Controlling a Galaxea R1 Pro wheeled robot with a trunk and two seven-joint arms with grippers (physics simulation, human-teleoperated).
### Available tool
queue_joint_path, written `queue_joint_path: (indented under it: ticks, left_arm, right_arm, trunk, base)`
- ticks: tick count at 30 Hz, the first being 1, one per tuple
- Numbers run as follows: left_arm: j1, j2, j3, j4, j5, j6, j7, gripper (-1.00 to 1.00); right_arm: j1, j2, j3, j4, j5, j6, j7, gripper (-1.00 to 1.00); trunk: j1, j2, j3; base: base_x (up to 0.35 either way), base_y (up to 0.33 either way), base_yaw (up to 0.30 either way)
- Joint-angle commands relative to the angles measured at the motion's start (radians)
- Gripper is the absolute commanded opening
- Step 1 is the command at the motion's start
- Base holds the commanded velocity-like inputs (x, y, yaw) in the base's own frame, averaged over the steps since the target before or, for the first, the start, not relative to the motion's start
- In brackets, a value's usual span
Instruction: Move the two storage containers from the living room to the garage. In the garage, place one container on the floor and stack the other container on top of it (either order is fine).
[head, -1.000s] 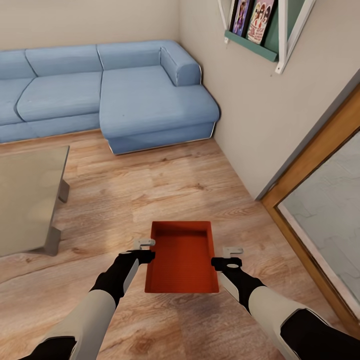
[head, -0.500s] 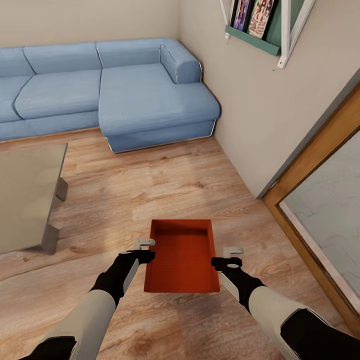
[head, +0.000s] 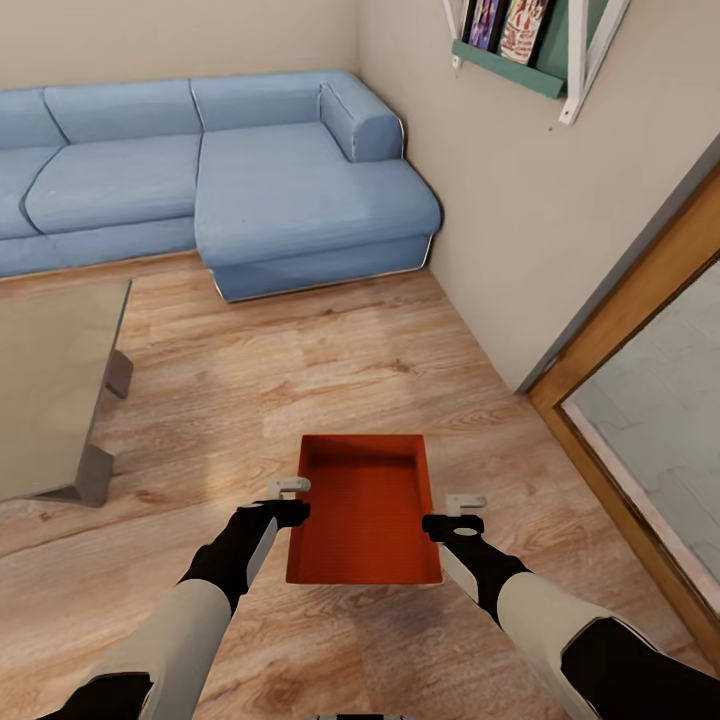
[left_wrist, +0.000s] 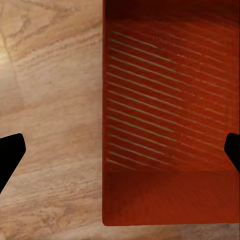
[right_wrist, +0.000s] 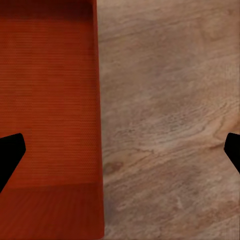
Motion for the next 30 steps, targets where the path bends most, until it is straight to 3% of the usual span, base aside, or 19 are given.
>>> queue_joint_path:
  ticks: [1, 30]
  left_arm:
    - [0.0, -0.001, 0.006, -0.002, -0.01, 0.005, -0.003, 1.0]
    - [0.0, -0.001, 0.006, -0.001, -0.01, 0.005, -0.003, 1.0]
  right_arm:
    - [0.0, 0.0, 0.008, -0.002, -0.006, 0.004, -0.006, 1.0]
    - [0.0, -0.002, 0.007, -0.002, -0.006, 0.006, -0.006, 1.0]
  trunk:
    - [0.004, -0.008, -0.004]
    - [0.115, -0.211, -0.095]
  base:
    - [0.0, 0.0, 0.0]
    - [0.0, 0.0, 0.0]
